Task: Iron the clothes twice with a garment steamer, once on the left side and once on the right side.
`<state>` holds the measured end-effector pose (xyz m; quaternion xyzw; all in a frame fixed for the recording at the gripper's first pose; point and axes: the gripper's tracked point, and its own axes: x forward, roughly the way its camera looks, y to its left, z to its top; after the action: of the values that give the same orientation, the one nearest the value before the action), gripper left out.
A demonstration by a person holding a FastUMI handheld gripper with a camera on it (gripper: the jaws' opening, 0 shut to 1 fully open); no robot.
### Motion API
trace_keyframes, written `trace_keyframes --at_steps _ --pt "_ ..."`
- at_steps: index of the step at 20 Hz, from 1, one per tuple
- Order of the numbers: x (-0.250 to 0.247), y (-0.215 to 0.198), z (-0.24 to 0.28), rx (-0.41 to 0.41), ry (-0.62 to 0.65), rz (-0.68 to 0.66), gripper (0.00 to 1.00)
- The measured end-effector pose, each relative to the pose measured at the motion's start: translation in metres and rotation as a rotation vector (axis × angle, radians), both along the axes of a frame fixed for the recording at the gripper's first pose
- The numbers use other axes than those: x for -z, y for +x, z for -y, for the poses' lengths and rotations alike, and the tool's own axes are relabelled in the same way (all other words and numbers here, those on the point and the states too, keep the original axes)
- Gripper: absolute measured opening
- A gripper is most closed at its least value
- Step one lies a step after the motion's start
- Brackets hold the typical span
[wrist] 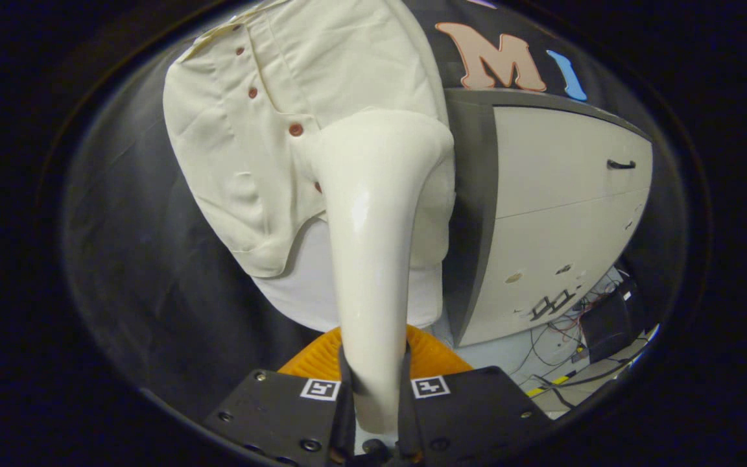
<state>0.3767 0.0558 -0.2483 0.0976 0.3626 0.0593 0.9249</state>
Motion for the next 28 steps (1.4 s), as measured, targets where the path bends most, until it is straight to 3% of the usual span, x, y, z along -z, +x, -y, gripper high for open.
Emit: trace_keyframes --at_steps 7,15,18,28 --pt "-0.049 -0.092 -0.031 0.002 0.039 0.089 0.26" --pt "-0.141 -0.224 -0.003 0.016 -0.045 0.283 0.26" --pt "-0.181 -0.249 0.006 0.033 -0.024 0.364 0.25" --pt "-0.260 -0.307 0.058 -0.060 -0.027 0.542 0.25"
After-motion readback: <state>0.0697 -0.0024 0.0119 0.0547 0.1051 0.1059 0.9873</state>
